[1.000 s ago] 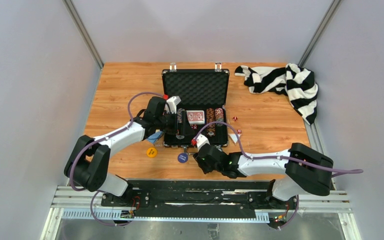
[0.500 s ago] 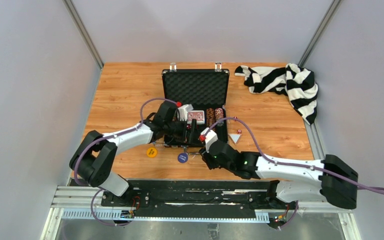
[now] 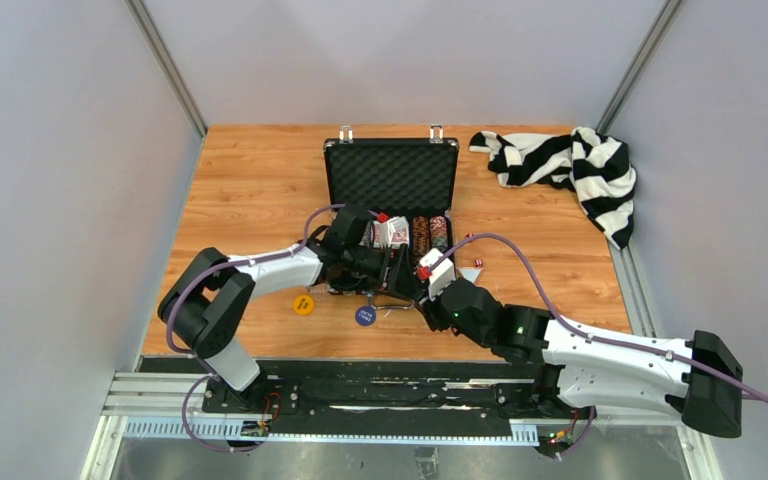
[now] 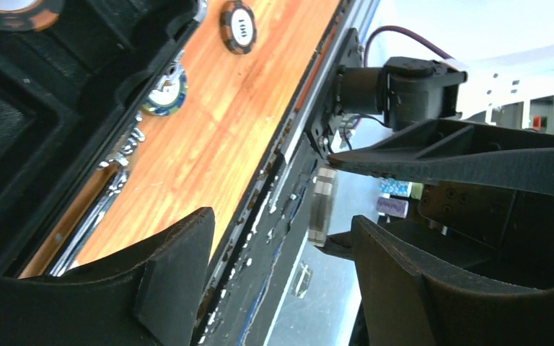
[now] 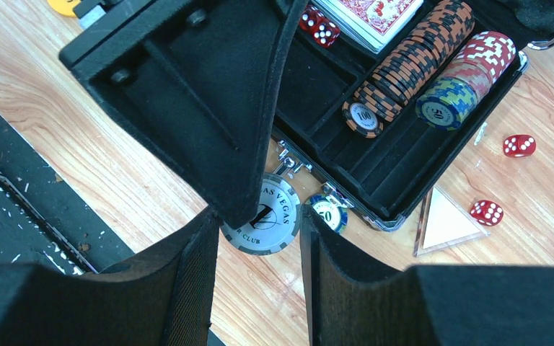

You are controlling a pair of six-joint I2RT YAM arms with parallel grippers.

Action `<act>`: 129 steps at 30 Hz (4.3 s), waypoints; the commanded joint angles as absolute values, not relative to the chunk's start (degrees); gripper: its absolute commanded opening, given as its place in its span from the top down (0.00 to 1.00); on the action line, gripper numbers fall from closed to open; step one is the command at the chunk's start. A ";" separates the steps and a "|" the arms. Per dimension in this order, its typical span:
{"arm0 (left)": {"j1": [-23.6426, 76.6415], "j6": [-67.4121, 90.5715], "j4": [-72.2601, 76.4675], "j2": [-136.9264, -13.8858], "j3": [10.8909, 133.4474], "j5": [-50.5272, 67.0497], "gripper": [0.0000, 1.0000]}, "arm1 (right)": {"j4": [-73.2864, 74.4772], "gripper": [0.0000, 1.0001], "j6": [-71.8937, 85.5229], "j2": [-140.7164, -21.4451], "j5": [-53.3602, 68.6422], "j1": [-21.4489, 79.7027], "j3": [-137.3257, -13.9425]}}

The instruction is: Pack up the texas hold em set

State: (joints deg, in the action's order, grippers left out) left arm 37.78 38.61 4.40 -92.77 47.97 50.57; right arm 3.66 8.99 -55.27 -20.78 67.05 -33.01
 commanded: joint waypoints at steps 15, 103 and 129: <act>40.51 42.36 9.50 -96.38 50.95 56.47 0.39 | 3.81 0.63 6.28 -54.95 -21.93 67.68 -32.37; 46.05 -17.07 -16.08 -117.22 79.83 17.04 0.98 | 9.05 0.42 6.33 -35.38 -27.66 59.63 -24.97; 45.97 -17.77 -23.41 -116.77 84.04 16.15 0.86 | 8.22 0.41 6.31 -37.57 -26.14 58.78 -24.92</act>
